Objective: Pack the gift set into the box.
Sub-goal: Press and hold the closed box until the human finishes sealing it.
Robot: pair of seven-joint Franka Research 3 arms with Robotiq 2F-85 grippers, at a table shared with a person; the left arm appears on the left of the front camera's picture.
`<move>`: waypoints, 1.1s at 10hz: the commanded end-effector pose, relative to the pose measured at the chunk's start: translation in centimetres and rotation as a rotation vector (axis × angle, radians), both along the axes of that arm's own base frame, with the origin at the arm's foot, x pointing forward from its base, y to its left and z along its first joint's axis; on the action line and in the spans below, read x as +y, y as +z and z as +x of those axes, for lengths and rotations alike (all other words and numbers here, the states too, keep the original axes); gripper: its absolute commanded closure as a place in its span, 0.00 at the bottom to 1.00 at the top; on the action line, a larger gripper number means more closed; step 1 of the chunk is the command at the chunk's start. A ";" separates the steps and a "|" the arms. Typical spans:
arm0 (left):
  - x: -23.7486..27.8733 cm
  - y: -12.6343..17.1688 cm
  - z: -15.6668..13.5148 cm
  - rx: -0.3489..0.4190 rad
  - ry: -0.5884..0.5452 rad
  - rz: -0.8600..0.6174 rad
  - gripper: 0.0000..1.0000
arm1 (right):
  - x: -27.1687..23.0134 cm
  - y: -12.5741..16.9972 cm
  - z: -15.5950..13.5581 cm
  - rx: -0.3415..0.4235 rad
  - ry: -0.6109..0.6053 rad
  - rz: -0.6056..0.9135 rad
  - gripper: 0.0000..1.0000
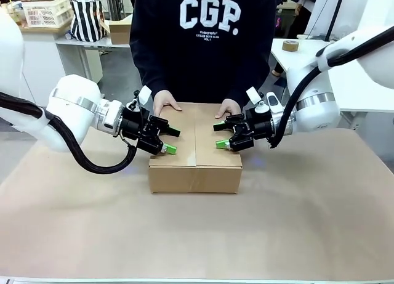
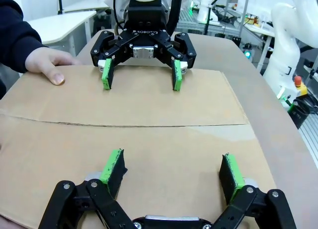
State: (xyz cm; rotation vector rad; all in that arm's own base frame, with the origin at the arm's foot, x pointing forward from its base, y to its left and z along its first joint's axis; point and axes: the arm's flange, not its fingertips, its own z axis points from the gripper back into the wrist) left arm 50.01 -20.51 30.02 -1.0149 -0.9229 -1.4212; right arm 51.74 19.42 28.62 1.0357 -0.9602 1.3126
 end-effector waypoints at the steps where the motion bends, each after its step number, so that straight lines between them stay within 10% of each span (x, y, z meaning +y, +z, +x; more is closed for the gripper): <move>1: 0.9 -2.0 0.0 0.022 0.031 0.073 0.00 | -0.5 -1.3 0.9 -0.001 0.034 -0.057 0.00; 11: 0.0 -0.1 0.0 0.001 0.000 0.000 0.00 | 0.1 0.0 0.2 -0.003 0.011 -0.002 0.00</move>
